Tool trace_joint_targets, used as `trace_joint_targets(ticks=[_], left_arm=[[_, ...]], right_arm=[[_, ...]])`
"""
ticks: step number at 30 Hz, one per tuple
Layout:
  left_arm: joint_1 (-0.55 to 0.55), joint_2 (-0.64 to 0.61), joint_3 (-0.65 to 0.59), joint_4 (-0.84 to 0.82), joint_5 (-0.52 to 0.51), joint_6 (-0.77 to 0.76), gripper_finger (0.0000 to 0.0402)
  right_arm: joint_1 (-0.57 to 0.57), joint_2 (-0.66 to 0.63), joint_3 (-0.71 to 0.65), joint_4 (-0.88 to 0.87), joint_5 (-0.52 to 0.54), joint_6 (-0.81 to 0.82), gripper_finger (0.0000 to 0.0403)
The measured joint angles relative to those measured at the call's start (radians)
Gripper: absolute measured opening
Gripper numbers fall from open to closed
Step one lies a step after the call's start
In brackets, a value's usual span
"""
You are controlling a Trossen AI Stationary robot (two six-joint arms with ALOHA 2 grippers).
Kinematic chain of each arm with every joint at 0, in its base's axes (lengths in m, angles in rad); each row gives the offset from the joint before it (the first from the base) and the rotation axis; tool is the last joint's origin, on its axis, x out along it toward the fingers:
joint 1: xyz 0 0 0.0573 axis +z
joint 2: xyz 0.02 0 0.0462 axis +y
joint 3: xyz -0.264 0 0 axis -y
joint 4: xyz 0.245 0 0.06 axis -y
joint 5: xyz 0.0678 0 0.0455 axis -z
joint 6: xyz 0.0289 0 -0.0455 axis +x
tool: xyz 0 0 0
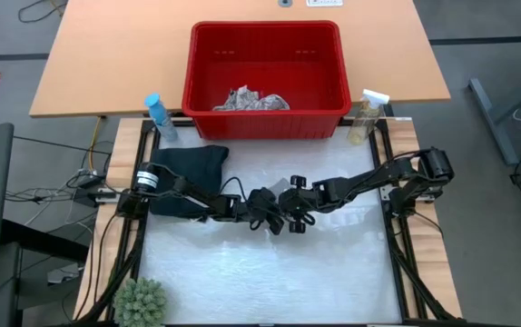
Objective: Fold Laundry from Bin
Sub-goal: Fold the gray shorts, then stack the gray shorts on top of the blue jeans
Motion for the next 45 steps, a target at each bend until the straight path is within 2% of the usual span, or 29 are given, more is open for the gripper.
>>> trace_joint_targets(ticks=[6, 12, 17, 21, 27, 35, 39, 45], left_arm=[[-0.001, 0.003, 0.021, -0.019, 0.026, 0.03, 0.0], [-0.002, 0.003, 0.056, -0.081, 0.049, 0.019, 0.0], [-0.001, 0.0, 0.075, -0.097, 0.093, 0.019, 0.0], [-0.002, -0.007, 0.109, -0.165, 0.12, 0.02, 0.0], [-0.002, -0.007, 0.141, -0.223, 0.084, 0.02, 0.0], [-0.001, -0.011, 0.141, -0.224, 0.059, -0.005, 0.0], [0.006, -0.014, 0.141, -0.219, 0.067, -0.027, 0.0], [0.037, -0.059, 0.14, -0.281, 0.281, -0.043, 0.0]], right_arm=[[-0.003, -0.016, 0.0, -0.021, -0.142, -0.066, 0.0112], [-0.013, -0.118, 0.0, -0.09, -0.149, -0.075, 0.0134], [-0.036, -0.201, -0.021, -0.124, -0.138, -0.059, 0.0138], [-0.045, -0.236, -0.097, -0.033, -0.13, -0.032, 0.0111], [-0.024, -0.24, -0.19, 0.089, -0.133, 0.024, 0.0018], [0.003, -0.145, -0.199, 0.155, -0.118, 0.006, 0.0016], [0.013, -0.078, -0.2, 0.191, -0.148, -0.006, 0.0014], [0.01, -0.003, -0.2, 0.234, -0.158, -0.052, 0.0017]])
